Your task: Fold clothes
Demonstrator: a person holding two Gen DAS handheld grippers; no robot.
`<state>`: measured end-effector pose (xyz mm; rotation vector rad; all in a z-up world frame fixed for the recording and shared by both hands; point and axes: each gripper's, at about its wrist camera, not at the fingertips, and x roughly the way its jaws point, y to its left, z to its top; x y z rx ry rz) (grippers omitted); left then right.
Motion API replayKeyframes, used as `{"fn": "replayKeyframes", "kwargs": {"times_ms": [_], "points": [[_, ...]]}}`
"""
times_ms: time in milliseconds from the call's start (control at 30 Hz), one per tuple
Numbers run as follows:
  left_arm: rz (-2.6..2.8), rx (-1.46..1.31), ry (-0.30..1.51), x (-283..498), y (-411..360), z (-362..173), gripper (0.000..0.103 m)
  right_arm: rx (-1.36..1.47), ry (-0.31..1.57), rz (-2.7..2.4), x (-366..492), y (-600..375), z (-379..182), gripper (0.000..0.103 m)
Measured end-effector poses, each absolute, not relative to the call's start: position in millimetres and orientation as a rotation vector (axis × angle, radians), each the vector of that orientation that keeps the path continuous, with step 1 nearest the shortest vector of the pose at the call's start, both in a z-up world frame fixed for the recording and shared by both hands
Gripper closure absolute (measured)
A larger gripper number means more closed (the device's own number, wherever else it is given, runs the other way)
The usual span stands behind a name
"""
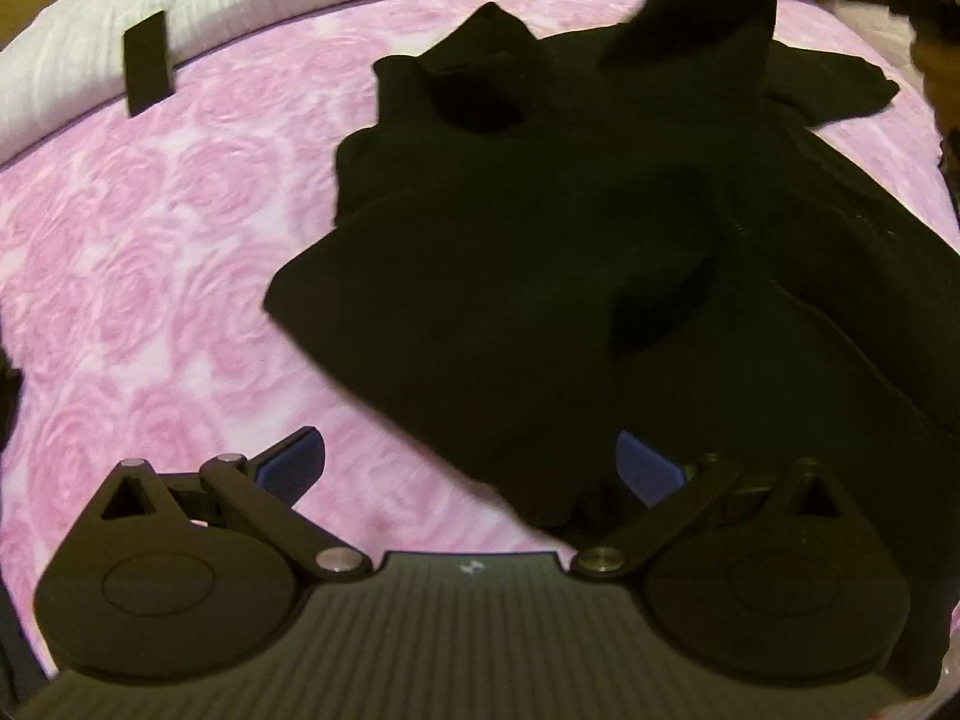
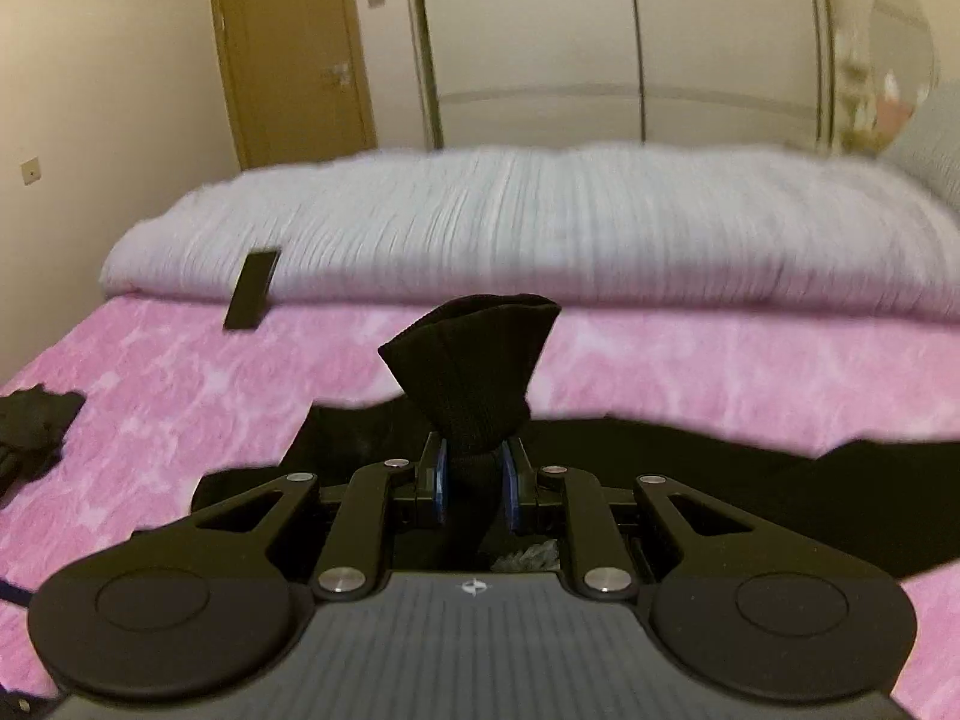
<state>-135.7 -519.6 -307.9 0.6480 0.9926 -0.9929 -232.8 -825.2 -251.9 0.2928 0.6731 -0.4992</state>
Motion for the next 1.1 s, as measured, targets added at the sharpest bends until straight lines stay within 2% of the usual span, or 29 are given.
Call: {"fn": "replayKeyframes", "kwargs": {"times_ms": [267, 700, 800, 1000, 1100], "points": [[-1.075, 0.632, 1.015, -132.5, -535.1, -328.6, 0.001, 0.255, 0.747, -0.624, -244.6, -843.7, -276.8, 0.086], [-1.236, 0.733, 0.977, -138.1, -548.6, -342.6, 0.001, 0.367, 0.824, -0.74, -274.9, -861.4, -295.0, 0.085], [-1.232, 0.717, 0.98, -136.9, -547.9, -339.9, 0.001, 0.394, 0.886, -0.817, -283.1, -869.2, -300.3, 0.067], [-1.214, 0.712, 0.978, -148.6, -559.5, -331.0, 0.001, 0.419, 0.901, -0.83, -320.9, -877.0, -294.8, 0.063], [-1.232, 0.726, 0.955, -163.9, -576.0, -325.5, 0.001, 0.48, 0.8, -0.811, -339.2, -892.4, -282.8, 0.062]]}}
